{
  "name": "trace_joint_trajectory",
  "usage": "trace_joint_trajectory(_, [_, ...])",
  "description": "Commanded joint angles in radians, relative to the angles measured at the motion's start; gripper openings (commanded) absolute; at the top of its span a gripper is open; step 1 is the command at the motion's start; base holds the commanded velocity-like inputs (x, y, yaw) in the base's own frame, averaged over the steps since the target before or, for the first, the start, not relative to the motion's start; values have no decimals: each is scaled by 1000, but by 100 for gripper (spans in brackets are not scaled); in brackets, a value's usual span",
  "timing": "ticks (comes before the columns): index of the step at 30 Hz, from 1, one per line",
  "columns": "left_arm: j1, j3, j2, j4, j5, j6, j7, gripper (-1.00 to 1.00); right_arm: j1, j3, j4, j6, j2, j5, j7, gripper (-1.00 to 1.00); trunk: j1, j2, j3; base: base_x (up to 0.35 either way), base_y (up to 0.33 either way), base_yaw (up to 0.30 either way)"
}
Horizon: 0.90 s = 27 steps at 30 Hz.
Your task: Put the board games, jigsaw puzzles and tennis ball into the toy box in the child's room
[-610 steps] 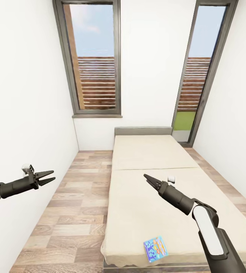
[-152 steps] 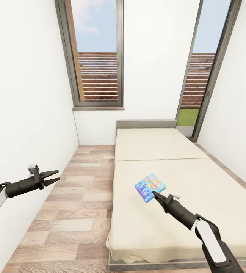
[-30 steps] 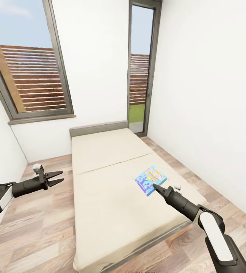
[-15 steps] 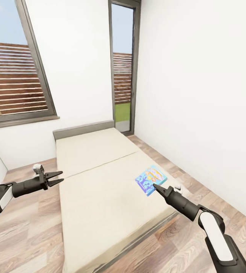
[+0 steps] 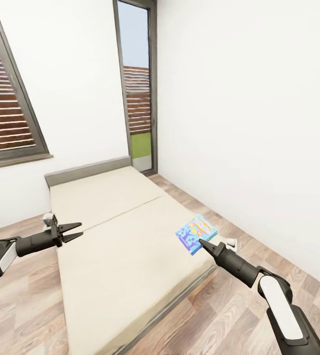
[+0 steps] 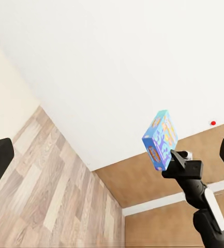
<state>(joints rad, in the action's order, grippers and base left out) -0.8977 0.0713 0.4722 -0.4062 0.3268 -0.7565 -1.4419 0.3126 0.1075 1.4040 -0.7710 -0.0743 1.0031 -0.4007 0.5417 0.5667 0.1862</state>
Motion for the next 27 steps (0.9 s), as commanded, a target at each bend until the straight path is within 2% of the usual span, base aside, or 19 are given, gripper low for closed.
trace_joint_trajectory(1, [0,0,0,0,1,-11,-3,100,1,1,0,-7,0,5,-3,-100,-4,-6,-1,0,0,-255])
trace_joint_trajectory(24, [0,-1,0,0,0,-10,-1,100,1,13,-2,-5,1,4,-3,-100,-92,-167,-59,0,0,-255])
trace_joint_trajectory(27, [0,-1,0,0,0,-10,0,100,0,13,-2,-6,1,4,-3,-100,-92,-167,-57,0,0,-255])
